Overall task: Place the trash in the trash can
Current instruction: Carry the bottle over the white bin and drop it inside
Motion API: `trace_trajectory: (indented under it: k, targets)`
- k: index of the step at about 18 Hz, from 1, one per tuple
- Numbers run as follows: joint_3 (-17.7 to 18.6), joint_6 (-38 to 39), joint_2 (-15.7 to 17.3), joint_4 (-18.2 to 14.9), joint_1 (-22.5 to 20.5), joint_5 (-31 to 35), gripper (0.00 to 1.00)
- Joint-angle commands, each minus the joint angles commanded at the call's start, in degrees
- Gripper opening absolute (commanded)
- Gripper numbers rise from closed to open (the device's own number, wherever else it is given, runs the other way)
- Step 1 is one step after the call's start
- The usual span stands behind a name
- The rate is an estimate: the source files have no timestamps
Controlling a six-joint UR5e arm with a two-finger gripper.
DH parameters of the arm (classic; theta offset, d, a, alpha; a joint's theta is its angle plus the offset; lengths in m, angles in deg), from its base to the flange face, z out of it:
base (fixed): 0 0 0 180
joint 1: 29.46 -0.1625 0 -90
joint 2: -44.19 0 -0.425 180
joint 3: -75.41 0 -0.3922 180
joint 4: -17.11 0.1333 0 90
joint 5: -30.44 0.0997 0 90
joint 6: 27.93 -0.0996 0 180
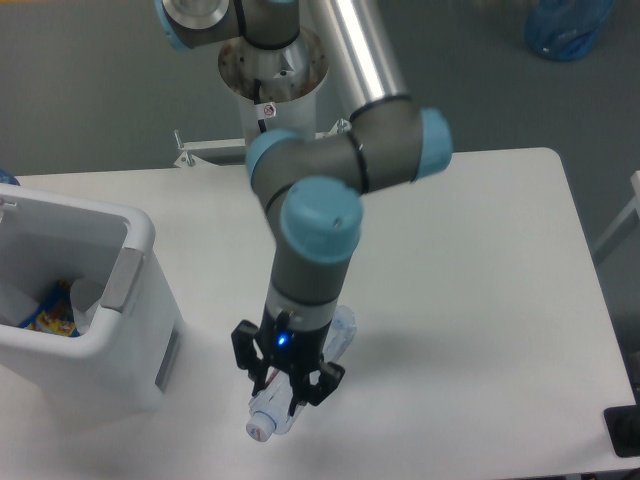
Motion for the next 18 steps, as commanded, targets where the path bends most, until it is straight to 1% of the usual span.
trace_trajectory:
  k: [3, 7, 10, 13, 15, 17, 18]
  targets:
    - [-1.8, 3.9, 2.6, 0.0, -0.6, -7.9, 0.34]
    - [-4.9, 8.3, 3.5, 0.1, -0.7, -21.0, 0.34]
    - [-7.5, 10.7, 4.8, 0.4, -0.6, -25.8, 0.34]
    - [-9.7, 12.8, 5.1, 0.4, -0.4, -30.6, 0.34]
    - [-10.0, 13.1, 5.6, 0.6, -0.3, -34.8, 0.36]
    - [-9.2, 14.7, 5.6, 0.7, 0.5, -38.6, 0.37]
    - [-8.4, 15.6, 5.6, 0.8, 0.8, -39.1, 0.37]
